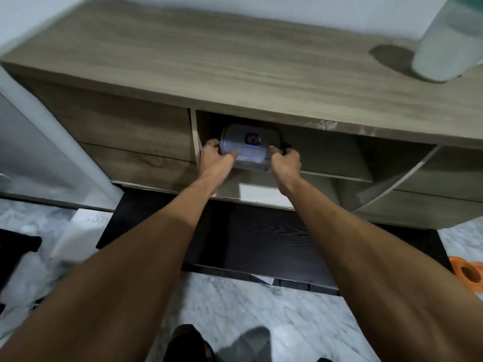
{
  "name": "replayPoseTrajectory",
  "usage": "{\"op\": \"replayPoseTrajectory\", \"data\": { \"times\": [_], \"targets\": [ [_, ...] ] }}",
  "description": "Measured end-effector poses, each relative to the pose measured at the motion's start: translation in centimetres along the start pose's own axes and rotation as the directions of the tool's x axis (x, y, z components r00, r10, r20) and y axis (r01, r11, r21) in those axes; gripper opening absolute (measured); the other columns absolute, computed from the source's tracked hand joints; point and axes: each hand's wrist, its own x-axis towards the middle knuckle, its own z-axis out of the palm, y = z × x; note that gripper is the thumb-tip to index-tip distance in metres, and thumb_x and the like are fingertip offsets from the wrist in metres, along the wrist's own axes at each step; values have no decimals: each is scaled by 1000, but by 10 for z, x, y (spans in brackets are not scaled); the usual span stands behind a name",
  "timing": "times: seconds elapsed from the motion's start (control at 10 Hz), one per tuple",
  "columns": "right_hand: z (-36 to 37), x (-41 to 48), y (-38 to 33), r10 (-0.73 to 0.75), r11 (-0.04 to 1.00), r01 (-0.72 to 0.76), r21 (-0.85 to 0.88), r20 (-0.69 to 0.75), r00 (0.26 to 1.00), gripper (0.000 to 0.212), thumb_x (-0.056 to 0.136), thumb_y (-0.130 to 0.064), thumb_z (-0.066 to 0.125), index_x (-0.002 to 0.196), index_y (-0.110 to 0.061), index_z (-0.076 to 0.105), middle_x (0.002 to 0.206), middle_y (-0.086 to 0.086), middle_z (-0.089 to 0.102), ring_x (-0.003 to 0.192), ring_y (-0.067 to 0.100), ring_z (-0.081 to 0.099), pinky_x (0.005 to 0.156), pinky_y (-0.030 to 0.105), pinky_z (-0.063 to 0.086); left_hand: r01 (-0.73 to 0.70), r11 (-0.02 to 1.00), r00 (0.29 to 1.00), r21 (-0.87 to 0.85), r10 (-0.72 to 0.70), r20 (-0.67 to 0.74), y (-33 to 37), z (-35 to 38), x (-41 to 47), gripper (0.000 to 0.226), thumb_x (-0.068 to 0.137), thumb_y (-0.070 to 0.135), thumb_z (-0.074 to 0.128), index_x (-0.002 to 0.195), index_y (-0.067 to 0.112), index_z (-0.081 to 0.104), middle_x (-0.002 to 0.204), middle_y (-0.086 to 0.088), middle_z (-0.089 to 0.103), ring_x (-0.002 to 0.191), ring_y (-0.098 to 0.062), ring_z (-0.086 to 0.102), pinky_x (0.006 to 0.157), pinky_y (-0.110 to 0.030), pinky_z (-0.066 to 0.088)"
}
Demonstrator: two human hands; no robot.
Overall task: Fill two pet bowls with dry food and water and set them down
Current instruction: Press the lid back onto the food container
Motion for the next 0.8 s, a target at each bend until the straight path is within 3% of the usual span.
{"op": "replayPoseTrajectory", "data": {
  "times": [0.1, 0.2, 0.3, 0.6, 0.7, 0.8],
  "targets": [
    [12, 25, 6, 13, 1000, -13, -10, -9, 1000, 37, 92, -18, 56, 126, -4, 61, 124, 19, 65, 116, 34, 59, 94, 30, 45, -25, 999, 999, 29, 25, -19, 2, 8, 13, 78, 80, 34, 71, 144, 6, 38, 138, -11, 55, 129, -27, 52, 109, -31, 40],
    [26, 42, 10, -18, 1000, 18, -5, 2, 1000, 40, 93, -17, 54, 132, -10, 60, 132, 15, 61, 123, 33, 55, 99, 27, 42, -34, 987, 993, 156, 50, -102, -1, 13, 31, 36, 91, 26, 62, 118, 5, 52, 108, -13, 57, 105, -29, 57, 82, -26, 40],
    [36, 53, 15, -58, 998, 58, -1, -9, 998, 40, 97, -28, 55, 134, -13, 58, 137, 12, 58, 127, 31, 52, 101, 25, 39, -72, 975, 986, 211, 101, -133, -7, 17, 44, 29, 92, 25, 59, 107, 1, 54, 95, -9, 52, 89, -25, 51, 76, -27, 38],
    [43, 65, 17, -207, 948, 209, -239, 31, 978, 42, 103, -37, 41, 130, -10, 60, 131, 16, 61, 120, 33, 56, 92, 30, 43, -41, 977, 988, 210, 71, -136, -15, 18, 53, 30, 91, 23, 59, 109, -1, 59, 105, -15, 62, 98, -28, 59, 80, -28, 41],
    [40, 65, 15, -153, 966, 166, -198, 78, 985, 44, 102, -40, 42, 136, -15, 56, 138, 13, 57, 125, 33, 53, 98, 29, 41, -35, 984, 993, 177, 54, -103, -10, 16, 55, 30, 91, 23, 58, 109, -1, 60, 107, -16, 64, 105, -32, 60, 83, -31, 44],
    [24, 49, 16, -78, 992, 84, -93, 73, 994, 42, 99, -26, 49, 139, -15, 53, 142, 10, 56, 131, 31, 50, 103, 27, 38, 0, 993, 999, 119, 5, -42, -13, 9, 40, 47, 94, 30, 59, 130, 2, 50, 124, -13, 59, 123, -30, 53, 98, -32, 41]
  ]
}}
